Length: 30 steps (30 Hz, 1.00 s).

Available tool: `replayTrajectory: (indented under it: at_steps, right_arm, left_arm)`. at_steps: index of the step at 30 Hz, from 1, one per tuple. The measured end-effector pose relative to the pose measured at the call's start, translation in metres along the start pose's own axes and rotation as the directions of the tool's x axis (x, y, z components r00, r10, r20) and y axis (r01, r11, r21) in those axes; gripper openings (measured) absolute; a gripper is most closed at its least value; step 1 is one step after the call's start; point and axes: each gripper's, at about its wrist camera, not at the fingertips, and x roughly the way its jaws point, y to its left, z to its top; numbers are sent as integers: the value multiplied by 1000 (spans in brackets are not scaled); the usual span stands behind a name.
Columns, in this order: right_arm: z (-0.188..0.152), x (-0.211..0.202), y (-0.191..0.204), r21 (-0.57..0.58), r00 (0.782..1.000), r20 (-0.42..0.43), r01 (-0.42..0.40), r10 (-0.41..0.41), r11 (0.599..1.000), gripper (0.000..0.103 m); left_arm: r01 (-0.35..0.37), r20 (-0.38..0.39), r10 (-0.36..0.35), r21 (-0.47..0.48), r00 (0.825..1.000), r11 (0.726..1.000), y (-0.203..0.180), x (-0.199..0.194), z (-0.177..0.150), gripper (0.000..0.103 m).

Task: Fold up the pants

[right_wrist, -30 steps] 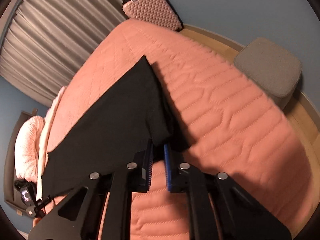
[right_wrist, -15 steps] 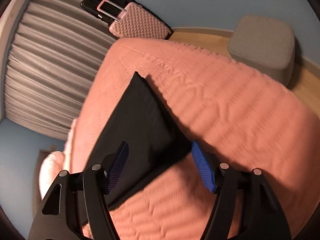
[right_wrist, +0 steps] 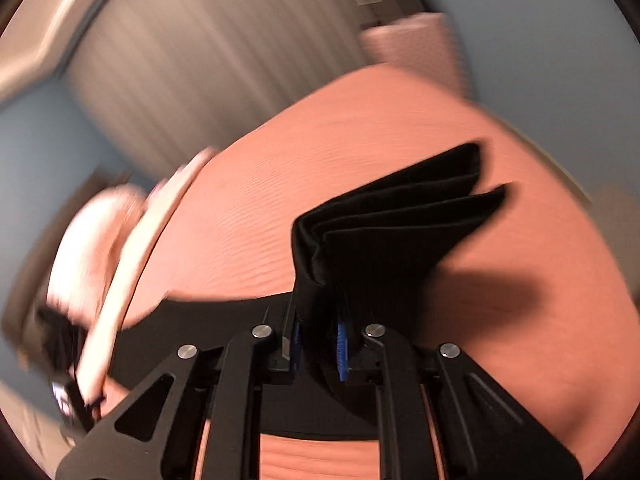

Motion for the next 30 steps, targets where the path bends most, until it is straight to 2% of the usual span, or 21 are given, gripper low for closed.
replayTrajectory:
  at_steps: [3, 5, 7, 10, 12, 14, 17, 18, 20, 21, 22, 23, 25, 27, 30]
  right_arm:
    - [-17, 70, 83, -122, 992, -114, -73, 59, 990, 13]
    - [-37, 112, 122, -147, 977, -190, -127, 98, 981, 13]
    - [-72, 167, 162, -166, 948, -293, -175, 121, 971, 13]
    - [-129, 226, 191, -179, 894, -439, -183, 88, 967, 13]
    - [-142, 230, 202, -237, 916, -400, -150, 45, 960, 13]
    - [-137, 229, 206, -206, 916, -399, -137, 44, 969, 13]
    - [-124, 224, 225, -274, 939, -344, -121, 20, 954, 13]
    - [-125, 228, 231, -303, 938, -347, -115, 3, 946, 14]
    - [-132, 254, 235, -347, 901, -425, -81, -80, 934, 24]
    - [-134, 258, 236, -365, 903, -419, -67, -100, 929, 24]
    - [-134, 251, 243, -391, 914, -391, -62, -104, 918, 33]
    - [-134, 244, 248, -408, 918, -378, -53, -116, 911, 55]
    - [-132, 218, 257, -425, 940, -323, -40, -110, 904, 74]
    - [-132, 196, 261, -422, 949, -308, -67, -73, 904, 74]
    - [-129, 161, 259, -405, 958, -287, -96, -27, 909, 75]
  left_arm:
    - [-5, 3, 5, -56, 1000, 998, 39, 2, -8, 98]
    - [-25, -1, 25, -79, 1000, 997, 66, 6, -15, 98]
    - [-45, -7, 45, -91, 999, 995, 89, 12, -22, 98]
    - [-45, -27, 42, -101, 999, 994, 120, 28, -32, 98]
    - [-46, -42, 42, -105, 998, 993, 134, 39, -37, 98]
    - [-18, -48, 13, -119, 999, 993, 149, 51, -39, 98]
    - [59, -46, -69, -203, 997, 977, 170, 68, -39, 98]
    - [92, -53, -108, -255, 993, 963, 179, 77, -38, 98]
    - [162, -52, -191, -345, 980, 924, 191, 93, -35, 98]
    - [198, -46, -234, -395, 971, 897, 198, 102, -34, 98]
    - [240, -35, -287, -454, 957, 858, 207, 112, -32, 98]
    - [255, -26, -307, -493, 951, 832, 215, 120, -31, 98]
    - [256, -7, -315, -566, 949, 783, 234, 134, -30, 98]
    - [235, 6, -298, -630, 955, 740, 253, 149, -29, 98]
    - [250, 33, -318, -697, 947, 672, 271, 170, -24, 98]
